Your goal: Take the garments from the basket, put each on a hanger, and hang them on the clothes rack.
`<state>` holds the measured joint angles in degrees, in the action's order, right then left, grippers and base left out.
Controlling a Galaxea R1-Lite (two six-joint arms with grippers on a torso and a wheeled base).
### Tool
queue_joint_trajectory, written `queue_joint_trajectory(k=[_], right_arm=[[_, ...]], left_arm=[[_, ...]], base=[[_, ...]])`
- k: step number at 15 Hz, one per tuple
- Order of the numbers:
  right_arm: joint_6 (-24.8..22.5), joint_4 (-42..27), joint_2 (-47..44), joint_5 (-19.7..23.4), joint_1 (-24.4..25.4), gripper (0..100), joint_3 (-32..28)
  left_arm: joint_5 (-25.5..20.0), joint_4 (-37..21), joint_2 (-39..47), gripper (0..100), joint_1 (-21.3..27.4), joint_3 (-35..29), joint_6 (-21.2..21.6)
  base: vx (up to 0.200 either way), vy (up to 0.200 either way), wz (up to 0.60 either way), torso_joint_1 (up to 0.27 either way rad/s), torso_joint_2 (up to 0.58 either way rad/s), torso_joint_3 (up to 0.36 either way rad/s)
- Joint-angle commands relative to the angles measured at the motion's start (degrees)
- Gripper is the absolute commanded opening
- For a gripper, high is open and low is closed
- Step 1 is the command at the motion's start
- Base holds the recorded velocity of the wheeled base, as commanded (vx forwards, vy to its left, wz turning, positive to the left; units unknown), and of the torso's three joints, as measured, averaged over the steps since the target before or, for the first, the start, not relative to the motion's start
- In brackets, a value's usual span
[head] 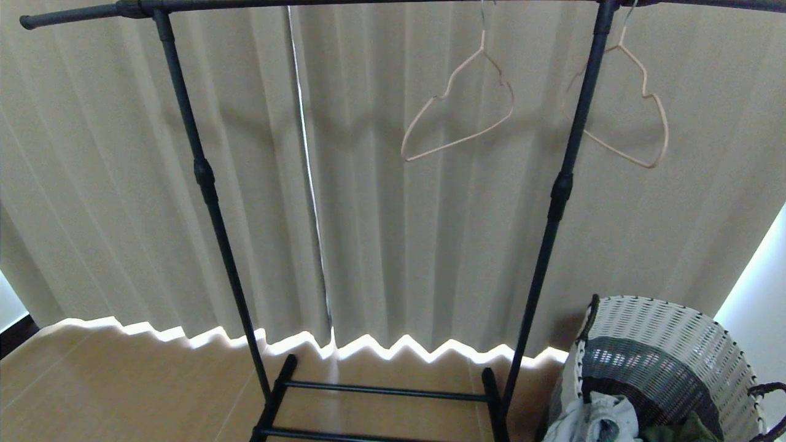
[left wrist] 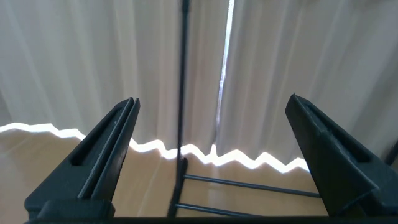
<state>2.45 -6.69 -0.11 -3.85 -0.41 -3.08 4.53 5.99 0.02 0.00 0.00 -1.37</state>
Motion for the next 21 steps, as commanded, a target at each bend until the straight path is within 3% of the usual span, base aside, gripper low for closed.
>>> queue_joint_trajectory(k=[1,16,18,19,21], right_arm=[[0.0,0.0,0.0,0.0,0.0,100,0.0],[-0.6,-0.2,0.0,0.2,0.0,100,-0.1],[-5.4,-0.6,0.0,0.2,0.0,100,-0.8],[-11.0,-2.3,-1.8,-0.6,0.6,100,-3.1],[-13.6,-2.9,-8.7,-1.2,0.8,100,-5.9]], left_arm=[[0.0,0.1,0.0,100,0.0,0.0,0.0],[0.0,0.0,0.0,100,0.0,0.0,0.0],[0.0,0.0,0.0,100,0.0,0.0,0.0],[0.0,0.1,0.0,100,0.0,0.0,0.0],[0.0,0.1,0.0,100,0.0,0.0,0.0]], base=[[0.0,0.0,0.0,0.0,0.0,0.0],[0.0,0.0,0.0,0.0,0.0,0.0],[0.0,0.0,0.0,0.0,0.0,0.0],[0.0,0.0,0.0,0.0,0.0,0.0],[0.0,0.0,0.0,0.0,0.0,0.0]])
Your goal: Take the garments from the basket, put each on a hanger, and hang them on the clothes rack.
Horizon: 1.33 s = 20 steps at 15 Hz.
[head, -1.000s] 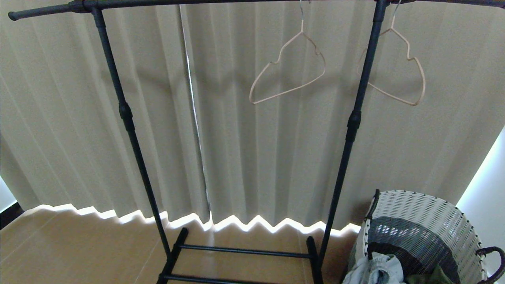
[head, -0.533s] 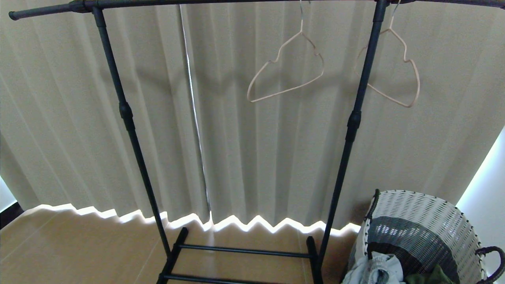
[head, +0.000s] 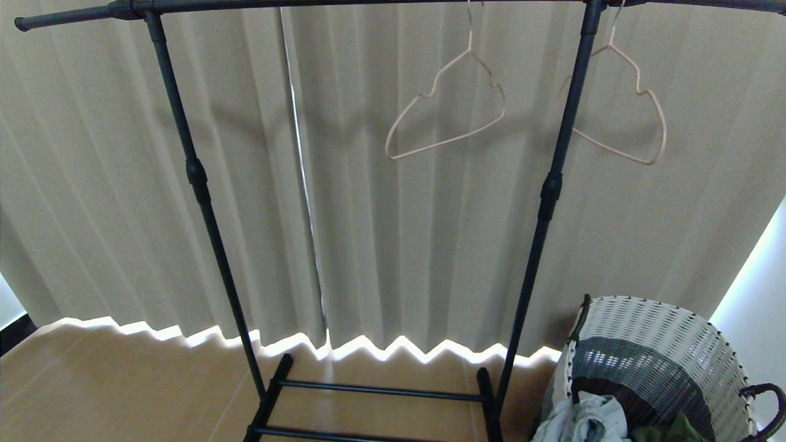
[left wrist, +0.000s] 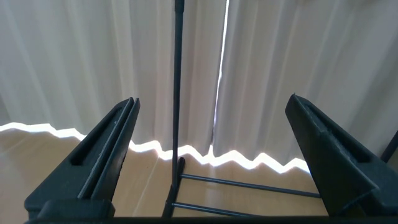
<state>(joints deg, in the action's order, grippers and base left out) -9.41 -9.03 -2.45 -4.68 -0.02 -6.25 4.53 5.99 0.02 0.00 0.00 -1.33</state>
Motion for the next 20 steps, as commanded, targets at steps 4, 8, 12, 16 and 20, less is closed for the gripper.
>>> queue_joint_trajectory(k=[4,8,12,16,20], right_arm=[[-8.3,-0.5,-28.4,-4.3,-0.2,100,-8.2],[-11.7,0.0,-47.7,-9.4,-0.2,100,-9.4],[-20.5,1.5,-63.6,-10.4,-0.5,100,-9.4],[-26.0,8.5,-77.7,-10.5,-0.5,100,-7.4],[-27.9,14.6,-86.1,-11.3,-0.6,100,-7.5]], left_arm=[[0.0,0.1,0.0,100,0.0,0.0,0.0],[0.0,0.1,0.0,100,0.0,0.0,0.0],[0.0,0.0,0.0,100,0.0,0.0,0.0],[0.0,0.0,0.0,100,0.0,0.0,0.0],[0.0,0.0,0.0,100,0.0,0.0,0.0]], base=[[0.0,0.0,0.0,0.0,0.0,0.0],[0.0,0.0,0.0,0.0,0.0,0.0],[0.0,0.0,0.0,0.0,0.0,0.0],[0.0,0.0,0.0,0.0,0.0,0.0],[0.0,0.0,0.0,0.0,0.0,0.0]])
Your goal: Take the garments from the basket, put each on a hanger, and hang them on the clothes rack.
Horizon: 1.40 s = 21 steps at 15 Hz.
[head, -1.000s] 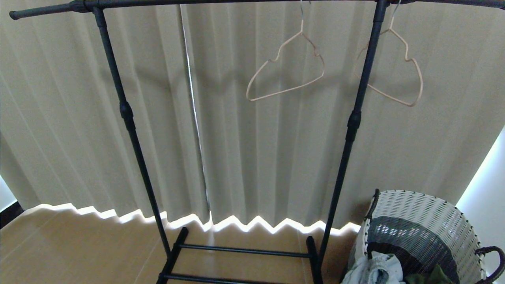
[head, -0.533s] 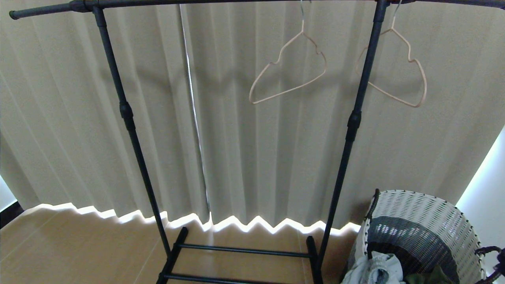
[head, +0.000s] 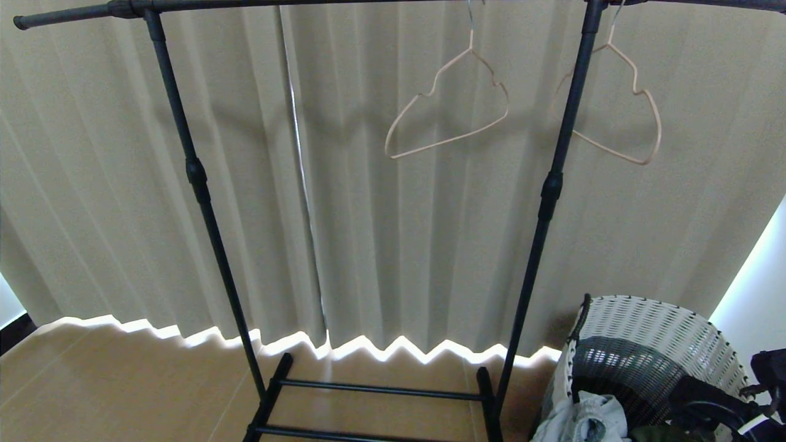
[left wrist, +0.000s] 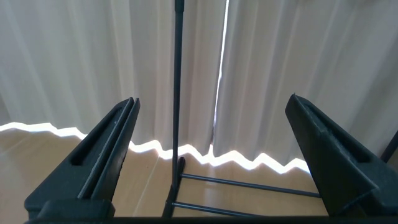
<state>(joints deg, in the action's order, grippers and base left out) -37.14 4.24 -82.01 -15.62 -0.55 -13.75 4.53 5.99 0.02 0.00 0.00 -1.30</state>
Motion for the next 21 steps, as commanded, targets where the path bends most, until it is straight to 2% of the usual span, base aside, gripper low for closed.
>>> queue_joint_trajectory(k=[1,5,11,12,16,21], right_arm=[[-0.2,2.7,-8.3,-1.5,-0.8,100,0.0],[-0.2,8.3,-12.8,-2.0,-3.3,100,0.0],[-0.2,14.5,-14.3,-2.0,-3.5,100,0.0],[-0.2,14.8,-14.9,-2.0,-3.5,0,0.0],[-0.2,16.5,-15.2,-2.0,-3.5,0,0.3],[-0.1,16.6,-6.6,-1.6,-3.4,0,2.9]], left_arm=[[0.0,0.1,0.0,100,0.0,0.0,0.0],[0.0,0.1,0.0,100,0.0,0.0,0.0],[0.0,0.1,0.0,100,0.0,0.0,0.0],[0.0,0.1,0.0,100,0.0,0.0,0.0],[0.0,0.1,0.0,100,0.0,0.0,0.0],[0.0,0.1,0.0,100,0.0,0.0,0.0]], base=[[0.0,0.0,0.0,0.0,0.0,0.0],[0.0,0.0,0.0,0.0,0.0,0.0],[0.0,0.0,0.0,0.0,0.0,0.0],[0.0,0.0,0.0,0.0,0.0,0.0],[0.0,0.0,0.0,0.0,0.0,0.0],[0.0,0.0,0.0,0.0,0.0,0.0]])
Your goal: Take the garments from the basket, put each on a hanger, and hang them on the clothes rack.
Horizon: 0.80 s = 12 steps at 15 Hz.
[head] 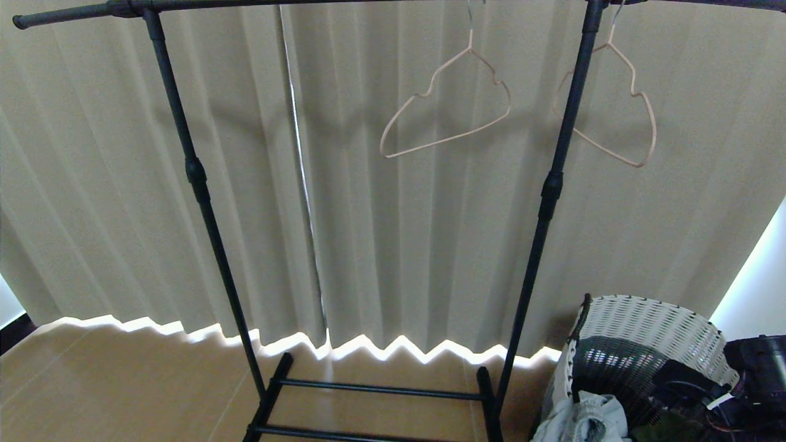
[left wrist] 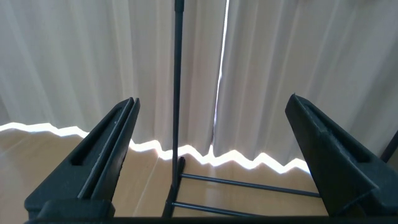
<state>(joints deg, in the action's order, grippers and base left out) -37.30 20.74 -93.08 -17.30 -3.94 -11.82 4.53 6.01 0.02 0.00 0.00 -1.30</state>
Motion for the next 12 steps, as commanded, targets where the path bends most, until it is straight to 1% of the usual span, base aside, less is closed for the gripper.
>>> queue_joint_trajectory(k=[1,8,9,10,11,12], right_arm=[[0.1,0.0,8.2,0.1,0.0,0,1.5],[0.4,-0.8,28.8,0.3,-0.4,0,1.9],[0.5,-0.8,31.2,0.3,-0.4,0,2.0],[0.5,-0.8,31.4,0.3,-0.5,0,2.0],[1.0,-0.8,35.8,0.4,-0.4,0,1.8],[1.4,-0.7,37.6,0.4,-0.4,0,1.6]], left_arm=[[0.0,0.1,0.0,100,0.0,0.0,0.0],[0.0,0.0,0.0,100,0.0,0.0,0.0],[0.0,0.1,0.0,100,0.0,0.0,0.0],[0.0,0.0,0.0,100,0.0,0.0,0.0],[0.0,0.0,0.0,100,0.0,0.0,0.0],[0.0,0.1,0.0,100,0.0,0.0,0.0]], base=[[0.0,0.0,0.0,0.0,0.0,0.0],[0.0,0.0,0.0,0.0,0.0,0.0],[0.0,0.0,0.0,0.0,0.0,0.0],[0.0,0.0,0.0,0.0,0.0,0.0],[0.0,0.0,0.0,0.0,0.0,0.0],[0.0,0.0,0.0,0.0,0.0,0.0]])
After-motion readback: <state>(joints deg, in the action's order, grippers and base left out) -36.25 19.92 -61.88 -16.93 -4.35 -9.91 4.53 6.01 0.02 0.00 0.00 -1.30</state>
